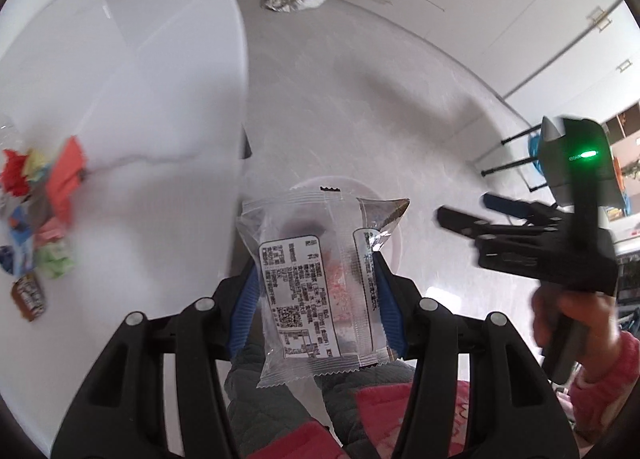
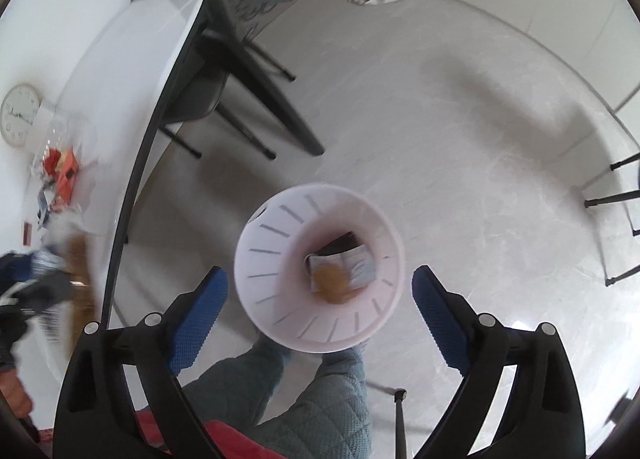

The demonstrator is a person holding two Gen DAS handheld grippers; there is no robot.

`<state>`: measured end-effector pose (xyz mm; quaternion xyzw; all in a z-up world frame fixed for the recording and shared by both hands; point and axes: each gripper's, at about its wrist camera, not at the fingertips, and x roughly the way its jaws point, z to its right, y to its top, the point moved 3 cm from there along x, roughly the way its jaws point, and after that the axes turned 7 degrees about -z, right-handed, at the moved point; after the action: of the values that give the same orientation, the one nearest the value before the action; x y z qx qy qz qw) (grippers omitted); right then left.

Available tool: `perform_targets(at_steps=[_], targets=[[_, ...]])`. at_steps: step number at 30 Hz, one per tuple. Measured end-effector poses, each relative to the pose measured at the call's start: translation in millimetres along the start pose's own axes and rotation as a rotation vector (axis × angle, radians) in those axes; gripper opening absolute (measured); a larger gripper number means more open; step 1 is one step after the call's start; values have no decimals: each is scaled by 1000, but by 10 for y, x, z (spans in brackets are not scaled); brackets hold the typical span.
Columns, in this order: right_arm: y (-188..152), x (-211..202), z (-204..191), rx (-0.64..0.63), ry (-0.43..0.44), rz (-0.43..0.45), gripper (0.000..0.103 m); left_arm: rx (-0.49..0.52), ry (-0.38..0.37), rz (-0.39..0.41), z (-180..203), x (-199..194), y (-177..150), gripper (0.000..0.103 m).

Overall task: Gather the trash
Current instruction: 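Release the bag and cardboard into the pink bin from both grippers, then grasp the crumpled blue paper with the left gripper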

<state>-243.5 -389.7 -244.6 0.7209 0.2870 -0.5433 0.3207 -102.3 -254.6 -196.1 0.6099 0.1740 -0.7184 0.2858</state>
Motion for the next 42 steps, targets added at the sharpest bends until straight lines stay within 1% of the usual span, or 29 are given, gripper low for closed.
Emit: perform_targets(at_steps=[3, 4, 6, 7, 8, 11, 15, 16, 18, 22, 25, 28, 31, 33, 34, 38, 42], targets=[[8, -156, 143, 27, 4, 26, 94, -6, -7, -32, 92, 168, 60, 70], [8, -219, 181, 34, 6, 33, 94, -12, -7, -41, 127, 213, 76, 77], [14, -281, 249, 44, 9, 51, 94, -11, 7, -39, 165, 233, 79, 84], [23, -296, 262, 46, 7, 55, 94, -7, 17, -39, 200, 226, 69, 92], [26, -315, 294, 51, 6, 59, 94, -5, 29, -37, 196, 215, 72, 94], [20, -388, 355, 65, 12, 63, 94, -11, 75, -7, 192, 130, 61, 95], [36, -397, 332, 63, 13, 65, 95, -41, 124, 38, 71, -53, 45, 95], [42, -398, 310, 58, 11, 66, 96, -46, 136, 46, 60, -81, 49, 95], [55, -411, 266, 48, 11, 69, 96, -54, 169, 66, 7, -166, 29, 95], [105, -434, 129, 22, 19, 74, 97, -53, 212, 104, -62, -326, 1, 95], [157, -462, -55, -13, 29, 79, 97, -65, 233, 134, -164, -478, -11, 95], [211, -491, -275, -55, 40, 83, 97, -97, 264, 177, -357, -655, -72, 95], [271, -507, -589, -107, 63, 89, 97, -131, 300, 213, -558, -798, -159, 95], [320, -499, -886, -161, 81, 87, 97, -168, 321, 233, -793, -916, -243, 95], [331, -496, -973, -176, 86, 88, 97, -184, 327, 236, -886, -945, -280, 95], [378, -419, -1566, -278, 116, 78, 97, -294, 351, 248, -1428, -1069, -488, 95], [400, -305, -2158, -379, 138, 69, 97, -380, 377, 244, -1974, -1083, -703, 95]])
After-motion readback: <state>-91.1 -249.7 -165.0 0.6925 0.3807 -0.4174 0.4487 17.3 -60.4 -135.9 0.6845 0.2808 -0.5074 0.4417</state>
